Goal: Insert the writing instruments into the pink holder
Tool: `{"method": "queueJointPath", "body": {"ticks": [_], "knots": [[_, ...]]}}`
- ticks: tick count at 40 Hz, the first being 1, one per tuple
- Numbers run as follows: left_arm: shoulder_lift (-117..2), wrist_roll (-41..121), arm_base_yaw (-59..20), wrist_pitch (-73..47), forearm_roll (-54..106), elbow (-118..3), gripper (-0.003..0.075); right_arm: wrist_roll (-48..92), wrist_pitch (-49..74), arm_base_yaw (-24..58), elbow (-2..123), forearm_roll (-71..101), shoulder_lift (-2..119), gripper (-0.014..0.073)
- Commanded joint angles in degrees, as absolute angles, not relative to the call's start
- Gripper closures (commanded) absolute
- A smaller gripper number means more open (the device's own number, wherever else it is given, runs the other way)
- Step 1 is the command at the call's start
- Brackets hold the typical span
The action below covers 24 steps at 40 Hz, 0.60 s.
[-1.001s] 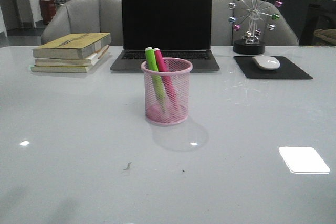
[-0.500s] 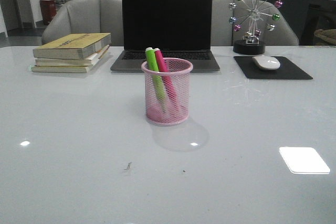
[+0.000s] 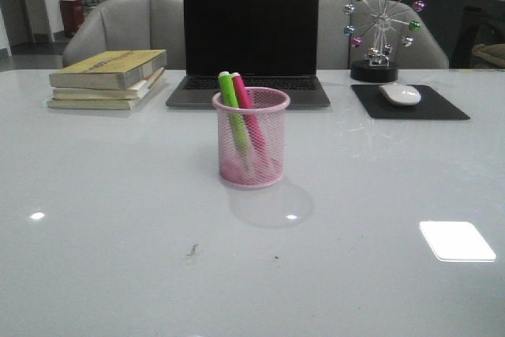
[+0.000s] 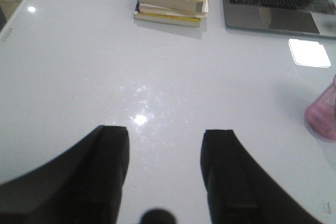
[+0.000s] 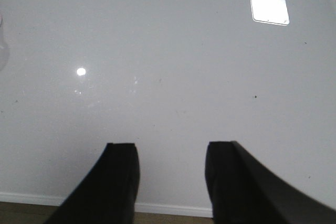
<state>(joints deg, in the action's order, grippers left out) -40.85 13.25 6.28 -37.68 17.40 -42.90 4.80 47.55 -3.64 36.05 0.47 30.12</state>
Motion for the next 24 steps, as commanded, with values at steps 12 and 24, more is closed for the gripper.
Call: {"method": "queueJointPath", "body": {"ticks": [12,24], "knots": [[-39.8,14.3,-0.2,-21.9,15.7,-42.4,0.0345,4.9,44.8,-4.0,37.6,0.0,30.2,0.0179],[-39.8,14.3,-0.2,-25.7,15.4,-42.4,0.0345,4.9,44.7,-4.0,37.6,0.0,30.2,0.034]]}}
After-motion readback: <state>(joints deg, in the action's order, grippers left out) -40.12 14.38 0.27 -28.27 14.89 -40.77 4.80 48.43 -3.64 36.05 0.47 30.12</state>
